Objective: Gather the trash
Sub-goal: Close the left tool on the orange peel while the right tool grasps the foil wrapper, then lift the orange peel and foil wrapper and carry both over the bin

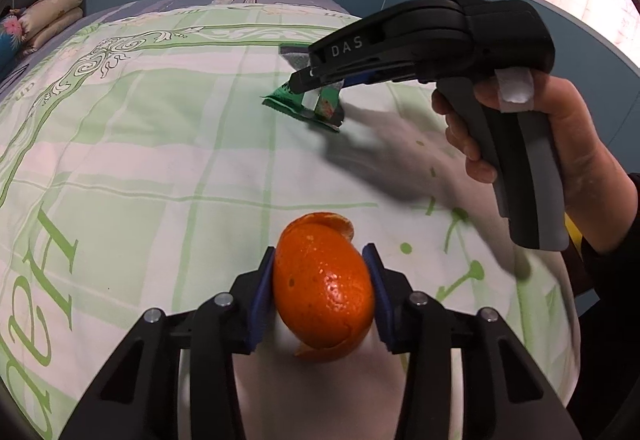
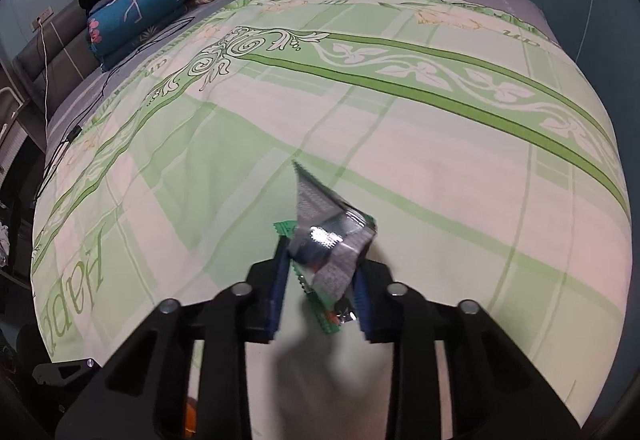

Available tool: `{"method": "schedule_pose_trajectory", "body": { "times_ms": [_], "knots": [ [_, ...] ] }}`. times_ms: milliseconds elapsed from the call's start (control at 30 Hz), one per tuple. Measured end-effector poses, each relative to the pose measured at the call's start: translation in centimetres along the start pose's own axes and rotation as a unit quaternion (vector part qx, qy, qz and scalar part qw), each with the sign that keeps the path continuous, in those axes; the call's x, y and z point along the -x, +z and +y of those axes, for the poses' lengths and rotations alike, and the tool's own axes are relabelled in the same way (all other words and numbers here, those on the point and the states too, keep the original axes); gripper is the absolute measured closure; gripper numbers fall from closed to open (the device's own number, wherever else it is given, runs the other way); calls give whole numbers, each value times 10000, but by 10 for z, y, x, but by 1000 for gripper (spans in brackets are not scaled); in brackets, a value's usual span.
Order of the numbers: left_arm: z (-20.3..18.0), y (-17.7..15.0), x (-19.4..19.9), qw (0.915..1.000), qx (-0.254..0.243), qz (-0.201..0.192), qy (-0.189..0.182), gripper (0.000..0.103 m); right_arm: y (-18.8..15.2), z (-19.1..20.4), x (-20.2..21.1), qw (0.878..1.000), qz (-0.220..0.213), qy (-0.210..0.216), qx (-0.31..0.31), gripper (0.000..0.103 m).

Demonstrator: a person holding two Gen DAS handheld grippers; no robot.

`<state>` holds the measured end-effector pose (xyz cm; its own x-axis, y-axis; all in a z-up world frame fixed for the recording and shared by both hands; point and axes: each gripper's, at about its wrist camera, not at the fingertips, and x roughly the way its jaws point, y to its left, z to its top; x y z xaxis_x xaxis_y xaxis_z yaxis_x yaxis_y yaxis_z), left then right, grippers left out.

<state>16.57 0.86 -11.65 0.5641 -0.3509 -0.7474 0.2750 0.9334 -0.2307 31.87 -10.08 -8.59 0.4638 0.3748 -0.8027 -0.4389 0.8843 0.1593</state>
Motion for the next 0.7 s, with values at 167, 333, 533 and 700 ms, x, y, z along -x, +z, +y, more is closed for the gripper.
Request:
{"method": "schedule_pose_trajectory", "body": {
  "times_ms": [167, 333, 533, 700],
  "knots": [
    [-1, 0, 9, 9998, -13, -107, -137, 64, -1, 4, 10, 10000, -29, 45, -4, 82],
    [1, 1, 17, 9996, 9, -181, -223, 64, -4, 6, 33, 9998, -164, 85, -15, 82],
    [-10, 2, 38, 9988, -26, -405, -285, 64, -14, -1, 74, 9992, -352, 89, -139, 82],
    [-26, 4, 65, 9971, -119, -685, -304, 64, -33, -13, 118, 9983, -518, 28, -260, 82]
  ]
}}
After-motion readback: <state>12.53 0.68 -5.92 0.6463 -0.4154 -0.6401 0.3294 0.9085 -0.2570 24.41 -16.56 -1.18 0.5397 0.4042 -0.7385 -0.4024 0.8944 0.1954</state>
